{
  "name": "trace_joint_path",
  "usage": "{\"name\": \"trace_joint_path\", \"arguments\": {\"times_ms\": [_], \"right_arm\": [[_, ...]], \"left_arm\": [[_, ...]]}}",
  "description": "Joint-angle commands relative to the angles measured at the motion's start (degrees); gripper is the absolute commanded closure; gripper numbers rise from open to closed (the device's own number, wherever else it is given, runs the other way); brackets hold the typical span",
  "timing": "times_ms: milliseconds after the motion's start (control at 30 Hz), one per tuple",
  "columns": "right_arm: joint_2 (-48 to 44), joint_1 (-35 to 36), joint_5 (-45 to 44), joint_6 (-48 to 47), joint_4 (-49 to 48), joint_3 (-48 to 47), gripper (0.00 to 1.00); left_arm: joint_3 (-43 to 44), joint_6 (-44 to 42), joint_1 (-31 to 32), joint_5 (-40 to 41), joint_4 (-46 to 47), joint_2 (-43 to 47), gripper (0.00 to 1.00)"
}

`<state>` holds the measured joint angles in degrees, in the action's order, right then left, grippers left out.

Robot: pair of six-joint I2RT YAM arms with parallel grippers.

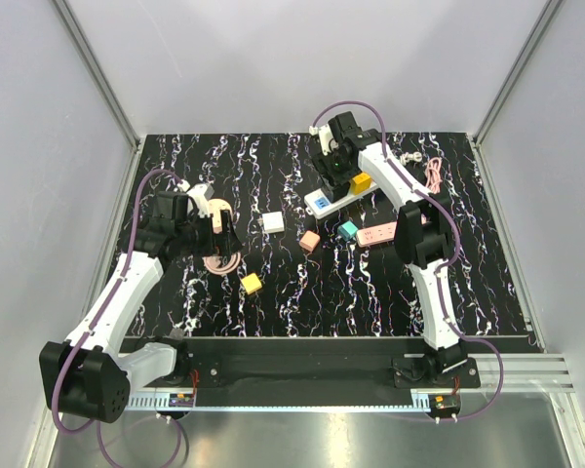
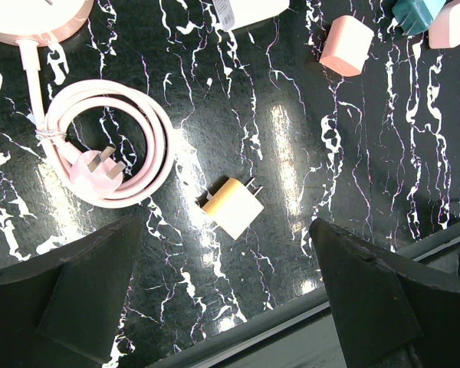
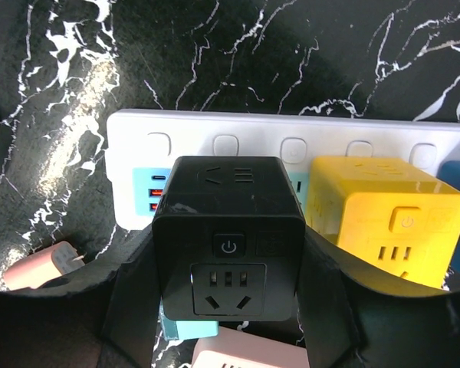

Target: Insert the plug

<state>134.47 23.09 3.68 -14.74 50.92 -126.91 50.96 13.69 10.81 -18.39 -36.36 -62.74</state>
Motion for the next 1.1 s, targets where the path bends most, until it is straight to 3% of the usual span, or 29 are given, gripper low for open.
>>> {"name": "trace_joint_path", "arguments": {"times_ms": [0,633,1067], "right_arm": [[-0.8,-0.2,-3.2,-0.6,6.7,-3.6,1.0],[3.2,-0.7,1.6,-0.1,6.7,-9.3,1.0],[3.9,-0.9,3.1,0.6,5.2,-4.6,1.0]], "left_arm": [[0.4,-0.7,0.2,-1.4,2.1,0.0,0.01],[0.5,-0.8,0.2,-1.4,2.1,0.2,0.01],[0.5,-0.8,0.2,-1.4,2.2,0.1,0.01]]}}
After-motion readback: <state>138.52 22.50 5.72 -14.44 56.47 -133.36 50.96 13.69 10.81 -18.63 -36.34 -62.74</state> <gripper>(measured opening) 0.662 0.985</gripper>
